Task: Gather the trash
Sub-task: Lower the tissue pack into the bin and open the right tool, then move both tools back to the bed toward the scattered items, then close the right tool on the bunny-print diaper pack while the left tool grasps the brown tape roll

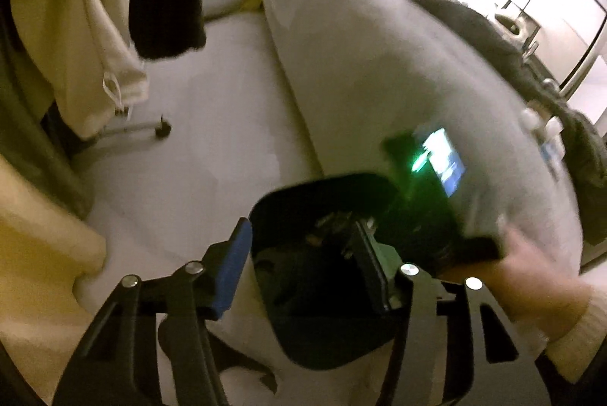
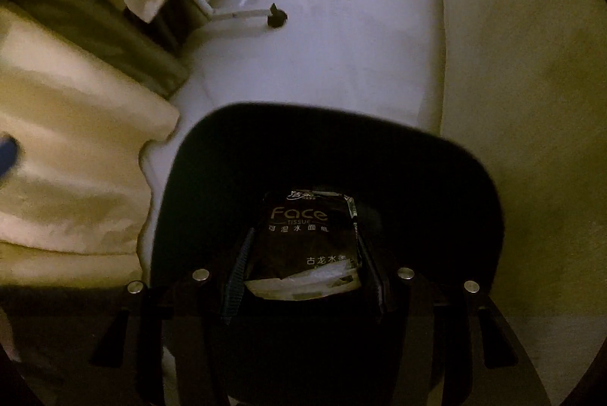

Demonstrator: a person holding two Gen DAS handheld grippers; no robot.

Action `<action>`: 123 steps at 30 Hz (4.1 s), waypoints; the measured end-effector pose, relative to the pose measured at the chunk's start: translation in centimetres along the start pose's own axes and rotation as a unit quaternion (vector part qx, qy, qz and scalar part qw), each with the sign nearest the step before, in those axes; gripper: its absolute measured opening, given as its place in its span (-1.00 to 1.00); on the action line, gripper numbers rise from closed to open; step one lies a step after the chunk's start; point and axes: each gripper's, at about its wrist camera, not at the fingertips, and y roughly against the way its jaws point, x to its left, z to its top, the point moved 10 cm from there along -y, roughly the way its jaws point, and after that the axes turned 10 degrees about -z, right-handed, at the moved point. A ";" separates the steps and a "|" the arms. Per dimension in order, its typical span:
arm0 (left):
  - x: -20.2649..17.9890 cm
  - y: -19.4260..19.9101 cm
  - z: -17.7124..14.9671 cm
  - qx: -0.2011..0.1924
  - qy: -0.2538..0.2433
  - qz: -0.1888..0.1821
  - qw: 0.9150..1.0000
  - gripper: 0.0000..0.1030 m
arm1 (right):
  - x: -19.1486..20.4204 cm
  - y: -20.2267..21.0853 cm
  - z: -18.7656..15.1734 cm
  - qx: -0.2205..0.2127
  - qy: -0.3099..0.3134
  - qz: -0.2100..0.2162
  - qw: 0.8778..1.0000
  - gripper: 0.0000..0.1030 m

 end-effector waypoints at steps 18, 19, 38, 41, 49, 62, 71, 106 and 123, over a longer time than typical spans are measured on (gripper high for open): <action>-2.4 3.9 5.2 -0.073 -0.015 -0.016 0.997 -0.09 | 1.2 -3.3 -3.8 0.062 0.021 -0.012 0.998 0.45; -2.6 4.1 5.5 -0.076 -0.017 -0.015 0.997 -0.09 | 1.2 -3.2 -3.7 0.060 0.021 -0.011 0.998 0.48; -10.1 5.3 9.8 -0.124 -0.072 -0.013 0.990 -0.09 | 1.7 8.6 -0.7 -0.070 0.015 0.088 0.994 0.57; -11.3 5.4 10.4 -0.127 -0.076 -0.020 0.989 -0.09 | 0.9 11.5 -0.4 -0.105 0.017 0.095 0.990 0.59; -14.0 5.6 11.8 -0.150 -0.093 -0.020 0.984 -0.02 | -2.7 18.5 -0.1 -0.207 0.028 0.062 0.976 0.61; -19.9 2.3 12.2 -0.140 -0.126 -0.040 0.981 0.19 | -13.4 24.6 -1.5 -0.285 -0.037 0.013 0.958 0.62; -24.0 -0.3 11.9 -0.127 -0.150 -0.063 0.979 0.34 | -19.5 26.6 -3.9 -0.306 -0.078 -0.017 0.949 0.62; -35.6 -14.2 10.6 -0.037 -0.224 -0.086 0.970 0.73 | -32.2 25.3 -12.6 -0.273 -0.077 -0.084 0.955 0.93; -36.3 -18.1 11.8 -0.005 -0.195 -0.114 0.974 0.45 | -32.9 23.0 -12.8 -0.244 -0.091 -0.072 0.963 0.93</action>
